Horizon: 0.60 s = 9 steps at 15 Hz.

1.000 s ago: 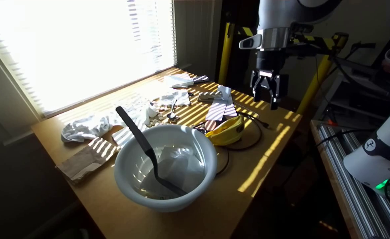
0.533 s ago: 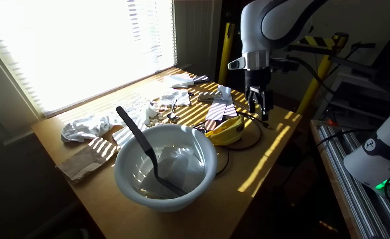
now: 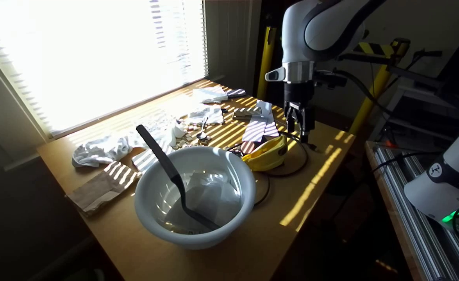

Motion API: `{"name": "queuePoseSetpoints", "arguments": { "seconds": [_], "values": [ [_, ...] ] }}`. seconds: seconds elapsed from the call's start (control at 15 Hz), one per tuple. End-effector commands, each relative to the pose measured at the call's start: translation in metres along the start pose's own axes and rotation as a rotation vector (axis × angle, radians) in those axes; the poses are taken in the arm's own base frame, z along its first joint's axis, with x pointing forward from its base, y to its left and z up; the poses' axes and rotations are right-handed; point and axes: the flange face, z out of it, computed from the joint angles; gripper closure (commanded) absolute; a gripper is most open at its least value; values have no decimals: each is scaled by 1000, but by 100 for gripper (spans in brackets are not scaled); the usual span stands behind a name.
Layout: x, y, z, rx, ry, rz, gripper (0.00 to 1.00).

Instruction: Open up the case, then place two white objects inside

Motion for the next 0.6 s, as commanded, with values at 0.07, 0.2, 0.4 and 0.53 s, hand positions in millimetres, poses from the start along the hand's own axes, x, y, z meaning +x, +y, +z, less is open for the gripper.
{"name": "queuePoseSetpoints", "arguments": {
  "seconds": [0.07, 0.2, 0.4, 0.53],
  "values": [
    [25, 25, 12, -35, 120, 28, 0],
    [37, 36, 29, -32, 139, 44, 0],
    [51, 44, 43, 1, 165, 85, 16],
    [60, 49, 47, 42, 181, 104, 32]
  ]
}}
